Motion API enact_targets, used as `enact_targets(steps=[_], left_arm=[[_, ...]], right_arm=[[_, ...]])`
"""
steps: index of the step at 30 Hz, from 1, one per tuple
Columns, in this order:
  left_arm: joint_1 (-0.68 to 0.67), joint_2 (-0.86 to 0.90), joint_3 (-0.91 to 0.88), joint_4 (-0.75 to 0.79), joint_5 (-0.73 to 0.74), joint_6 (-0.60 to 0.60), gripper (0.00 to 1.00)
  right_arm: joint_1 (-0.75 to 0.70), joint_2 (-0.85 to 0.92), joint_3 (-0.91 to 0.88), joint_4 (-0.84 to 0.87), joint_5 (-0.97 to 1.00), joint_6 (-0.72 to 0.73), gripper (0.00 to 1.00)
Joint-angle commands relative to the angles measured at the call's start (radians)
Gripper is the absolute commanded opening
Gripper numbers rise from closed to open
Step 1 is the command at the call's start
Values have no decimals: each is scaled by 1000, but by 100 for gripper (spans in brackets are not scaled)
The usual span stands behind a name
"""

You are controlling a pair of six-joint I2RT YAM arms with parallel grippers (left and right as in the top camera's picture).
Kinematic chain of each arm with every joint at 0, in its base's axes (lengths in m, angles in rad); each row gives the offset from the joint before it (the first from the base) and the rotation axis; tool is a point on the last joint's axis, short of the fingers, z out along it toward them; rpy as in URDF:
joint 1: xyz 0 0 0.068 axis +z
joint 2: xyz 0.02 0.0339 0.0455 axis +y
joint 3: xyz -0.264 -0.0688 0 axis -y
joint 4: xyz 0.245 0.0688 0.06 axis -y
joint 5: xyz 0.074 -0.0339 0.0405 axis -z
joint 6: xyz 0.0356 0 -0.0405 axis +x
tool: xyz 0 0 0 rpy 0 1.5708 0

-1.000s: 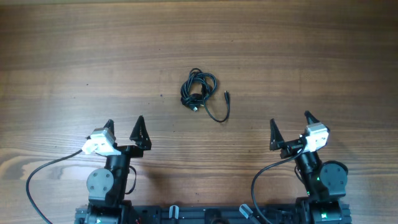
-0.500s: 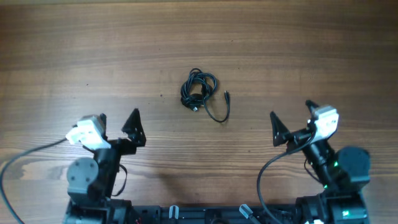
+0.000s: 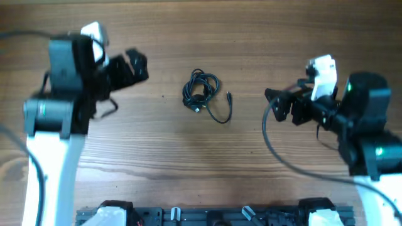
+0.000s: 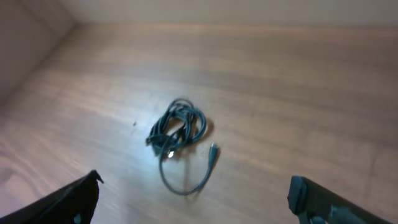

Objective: Untangle cables

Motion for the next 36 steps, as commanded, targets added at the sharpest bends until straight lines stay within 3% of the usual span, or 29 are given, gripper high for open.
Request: enact_targets(steps=[1,5,9,12,18,23,30,36], left_arm=[[2,155,108,47,124,12,100],[0,277,108,108,126,2,100],[-29,435,108,127,137,83,89],[-72,559,108,151,139,158,86],[-154,726,108,231,135,185,77],[-171,814,108,247,135,185,75],[-203,875,106,306,136,185,57],[-249,895,105,354,135,185,58]], right_arm=[[3,103,137,-50,-25,2,100],[3,154,141,18,-29,6,100],[3,205,140,5,-117,9,100],[3,246,140,-2,-129,6,100],[3,277,140,-26,-128,7,99],[3,277,140,-44,-128,6,99],[3,277,140,-44,-120,6,99],[3,277,140,-49,-120,6,99]])
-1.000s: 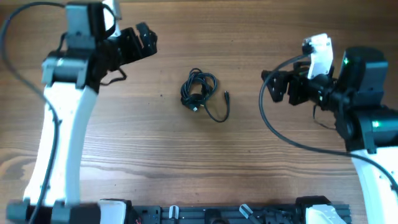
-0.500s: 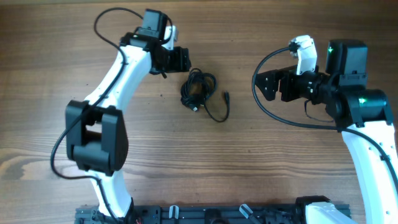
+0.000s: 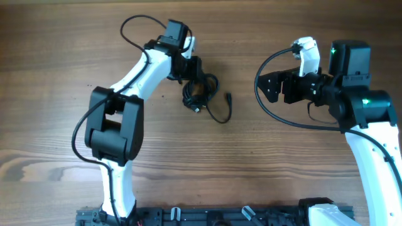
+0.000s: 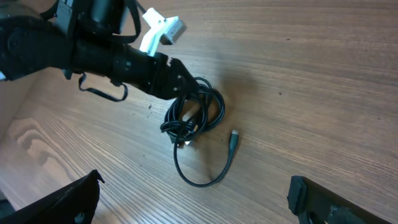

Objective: Untangle cables

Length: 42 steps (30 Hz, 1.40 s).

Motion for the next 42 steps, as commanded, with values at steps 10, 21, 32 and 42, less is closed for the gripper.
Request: enact_targets(steps=[10,21,32,42], left_arm=[[-5,56,9,23,11,12,20],[111,-154,21,-20,27,-329,4],[138,-351,21,-130,27,-752,4],[61,-351,21,-156,26,-857,4]], right_arm=[[3,10,21,-12,-13,6,100],[3,10,21,-5,-18,13,98],[119,29,21,125,27,357,87],[268,186,21,276,149,666,80]])
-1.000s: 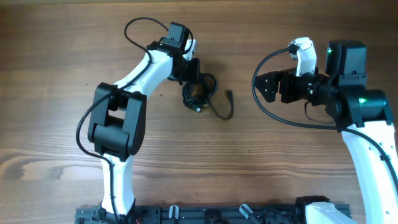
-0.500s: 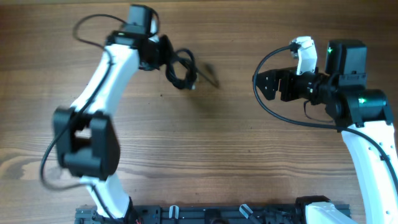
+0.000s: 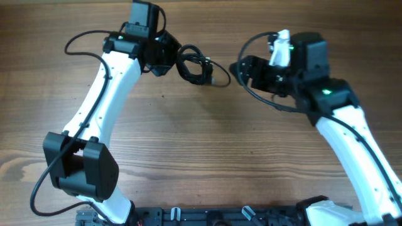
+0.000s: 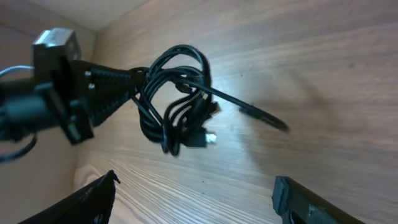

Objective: Untangle cables

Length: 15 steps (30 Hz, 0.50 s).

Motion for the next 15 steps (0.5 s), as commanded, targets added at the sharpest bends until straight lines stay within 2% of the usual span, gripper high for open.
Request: enact_targets(steps=[1,8,15], left_arm=[[-18,-14,16,8,12,-38,4],[-18,-14,16,10,12,-38,4],[-18,-14,16,10,12,-37,6]], right_arm=[[41,65,19,72,33,113,78],[138,146,19,132,135,131,66],[190,232,19,210,142,133,64]])
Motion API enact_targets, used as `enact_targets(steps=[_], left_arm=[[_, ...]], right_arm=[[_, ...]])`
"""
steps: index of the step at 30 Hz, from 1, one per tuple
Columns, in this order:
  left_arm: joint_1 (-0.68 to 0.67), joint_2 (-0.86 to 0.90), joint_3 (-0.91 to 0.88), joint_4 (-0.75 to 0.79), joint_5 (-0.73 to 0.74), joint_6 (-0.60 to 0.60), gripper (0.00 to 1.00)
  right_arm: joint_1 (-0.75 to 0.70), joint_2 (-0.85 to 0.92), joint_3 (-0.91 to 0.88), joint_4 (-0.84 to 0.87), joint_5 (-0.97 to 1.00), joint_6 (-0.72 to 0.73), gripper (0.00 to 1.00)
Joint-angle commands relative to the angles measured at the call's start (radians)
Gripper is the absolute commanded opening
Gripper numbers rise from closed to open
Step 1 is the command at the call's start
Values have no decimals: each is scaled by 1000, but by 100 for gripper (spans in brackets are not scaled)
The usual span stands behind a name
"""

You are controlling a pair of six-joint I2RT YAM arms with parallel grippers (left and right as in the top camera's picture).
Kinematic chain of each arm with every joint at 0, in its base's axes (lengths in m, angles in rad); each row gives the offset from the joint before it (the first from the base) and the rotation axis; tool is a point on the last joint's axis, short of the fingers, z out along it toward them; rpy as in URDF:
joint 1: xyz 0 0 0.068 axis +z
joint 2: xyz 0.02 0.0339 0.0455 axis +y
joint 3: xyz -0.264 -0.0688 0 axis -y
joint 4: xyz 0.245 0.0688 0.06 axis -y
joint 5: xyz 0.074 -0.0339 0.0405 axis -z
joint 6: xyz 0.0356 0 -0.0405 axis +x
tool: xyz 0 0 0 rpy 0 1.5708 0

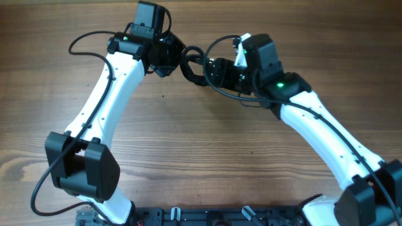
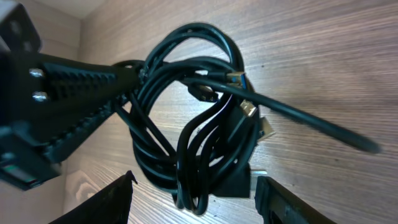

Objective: Untangle cables

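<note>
A black cable bundle [image 1: 192, 63] hangs coiled in several loops above the wooden table [image 1: 207, 157]. My left gripper [image 1: 178, 59] is shut on its left side; its ribbed fingers [image 2: 81, 87] pinch the loops in the right wrist view. There the cable bundle [image 2: 208, 174] fills the frame, with metal plugs showing inside the coil and one loose strand [image 2: 323, 127] running off to the right. My right gripper [image 2: 193, 202] is open, its fingertips [image 2: 109, 202] either side of the bundle's lower end. From overhead the right gripper [image 1: 210, 68] sits right against the bundle.
Both arms reach over the table's far middle, nearly meeting there. The arms' own black leads loop beside them [image 1: 85, 41]. A black rail [image 1: 207, 216] runs along the front edge. A pale board [image 2: 56, 18] borders the table beyond the left gripper.
My right gripper has moved left, from a short way off to right at the bundle, still open. The left gripper holds the bundle in about the same place.
The bundle first lay mid-table with both arms back at the sides. Then my left gripper was on the bundle on the table. Later it held the bundle raised nearer the far edge, with the open right gripper facing it. Now the right fingers flank the bundle.
</note>
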Motion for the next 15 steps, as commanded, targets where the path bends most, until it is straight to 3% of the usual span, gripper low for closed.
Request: enact_targets(steps=[1,5,11,15], left_arm=[[1,-14,16,6,12,-16,6],[1,-14,16,6,12,-16,7],[1,-14,16,7,16,-16,6],[1,-14,16,46,122,32,4]], right_arm=[[21,54,19,24,28,26,62],[39,78,19,43,28,32,50],[44,83,19,43,55,32,21],[44,84,19,33,70,30,5]])
